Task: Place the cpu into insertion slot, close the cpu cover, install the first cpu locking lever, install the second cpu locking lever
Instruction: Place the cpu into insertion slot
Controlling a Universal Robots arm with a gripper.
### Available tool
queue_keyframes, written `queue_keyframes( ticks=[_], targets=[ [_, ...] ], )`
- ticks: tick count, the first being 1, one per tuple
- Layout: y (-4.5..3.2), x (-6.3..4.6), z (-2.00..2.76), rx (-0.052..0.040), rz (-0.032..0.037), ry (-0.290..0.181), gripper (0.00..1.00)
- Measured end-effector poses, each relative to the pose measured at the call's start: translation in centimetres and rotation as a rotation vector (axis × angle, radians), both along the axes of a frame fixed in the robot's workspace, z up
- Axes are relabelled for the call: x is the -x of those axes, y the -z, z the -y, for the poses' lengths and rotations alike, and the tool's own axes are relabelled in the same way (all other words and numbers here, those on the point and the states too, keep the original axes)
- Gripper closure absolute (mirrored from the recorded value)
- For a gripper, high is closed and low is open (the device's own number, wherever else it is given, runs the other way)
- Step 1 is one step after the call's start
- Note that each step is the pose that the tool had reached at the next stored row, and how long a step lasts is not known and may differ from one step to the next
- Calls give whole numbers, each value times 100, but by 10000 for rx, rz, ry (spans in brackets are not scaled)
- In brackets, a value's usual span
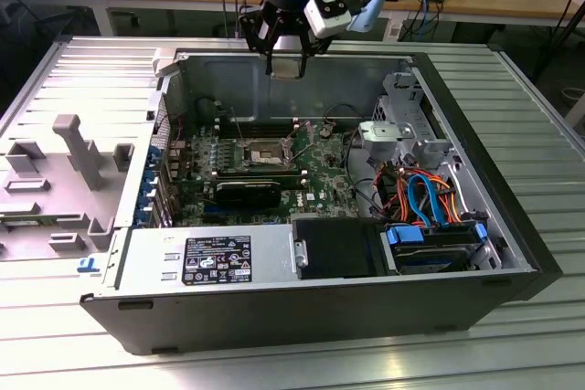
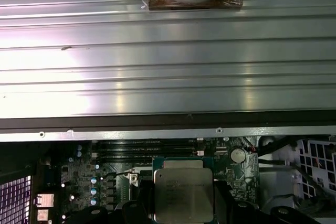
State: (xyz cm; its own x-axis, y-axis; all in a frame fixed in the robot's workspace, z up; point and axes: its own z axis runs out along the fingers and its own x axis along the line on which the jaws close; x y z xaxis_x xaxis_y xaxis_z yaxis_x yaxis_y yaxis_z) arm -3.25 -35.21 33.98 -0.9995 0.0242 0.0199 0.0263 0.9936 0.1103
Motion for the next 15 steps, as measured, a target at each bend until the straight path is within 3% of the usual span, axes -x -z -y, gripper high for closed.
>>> queue_keyframes(
  ticks=[15],
  targets=[
    [25, 4, 23, 36, 0, 1, 46]
  ],
)
